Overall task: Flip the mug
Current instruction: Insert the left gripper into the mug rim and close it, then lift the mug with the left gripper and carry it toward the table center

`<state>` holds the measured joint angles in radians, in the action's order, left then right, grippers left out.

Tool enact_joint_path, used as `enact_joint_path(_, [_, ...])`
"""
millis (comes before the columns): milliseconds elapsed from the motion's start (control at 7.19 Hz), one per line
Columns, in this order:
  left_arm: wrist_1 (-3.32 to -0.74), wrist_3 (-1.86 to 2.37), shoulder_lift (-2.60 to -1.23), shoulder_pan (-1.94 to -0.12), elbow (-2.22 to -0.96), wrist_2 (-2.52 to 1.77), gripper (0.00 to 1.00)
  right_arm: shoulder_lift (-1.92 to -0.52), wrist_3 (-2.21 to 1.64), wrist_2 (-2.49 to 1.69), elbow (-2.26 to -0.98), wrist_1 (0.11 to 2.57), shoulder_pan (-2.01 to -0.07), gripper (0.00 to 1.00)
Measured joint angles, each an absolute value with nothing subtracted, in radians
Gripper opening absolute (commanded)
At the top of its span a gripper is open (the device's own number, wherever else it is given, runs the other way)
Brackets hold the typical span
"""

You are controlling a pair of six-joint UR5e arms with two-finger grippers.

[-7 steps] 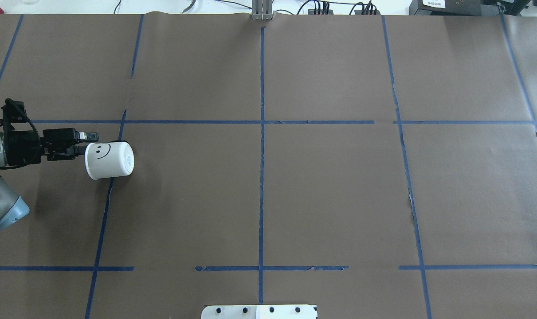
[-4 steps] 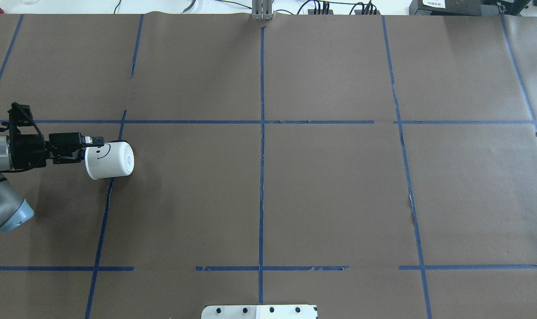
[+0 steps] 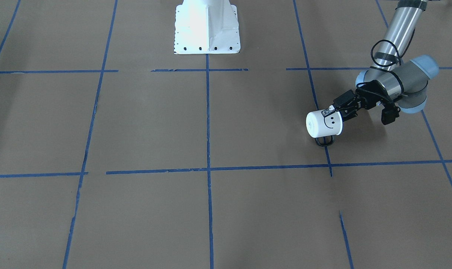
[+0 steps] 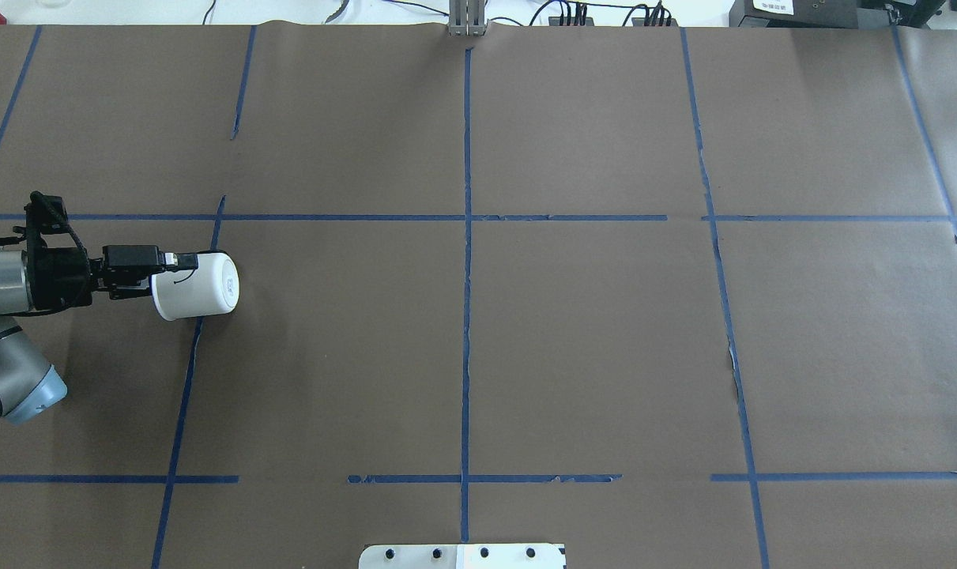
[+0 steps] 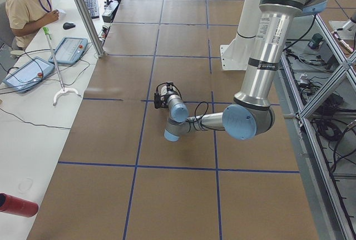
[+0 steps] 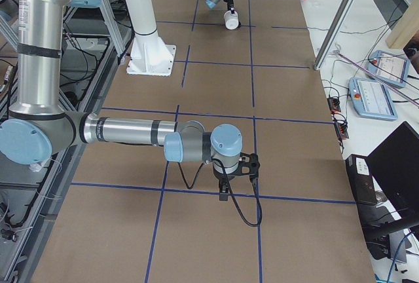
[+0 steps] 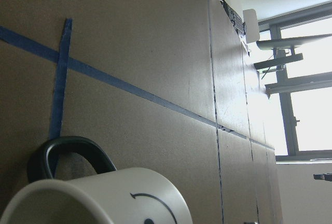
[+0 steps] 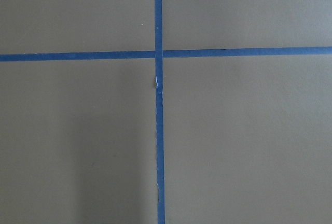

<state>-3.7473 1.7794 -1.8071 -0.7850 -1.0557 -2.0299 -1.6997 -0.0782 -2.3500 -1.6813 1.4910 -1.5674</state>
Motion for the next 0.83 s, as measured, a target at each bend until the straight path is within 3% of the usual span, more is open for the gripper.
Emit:
enact_joint_path(557, [-3.744, 1.846, -1.804, -0.784, -1.099, -2.023, 0.0, -1.7, -0.078, -2.35, -1.681, 1.491, -1.568, 1.0])
enact_joint_path(835, [-3.601, 1.939, -1.795, -0.785, -1.23, -2.021, 0.0, -1.7, -0.079, -2.35, -1.681, 1.491, -1.568, 1.0])
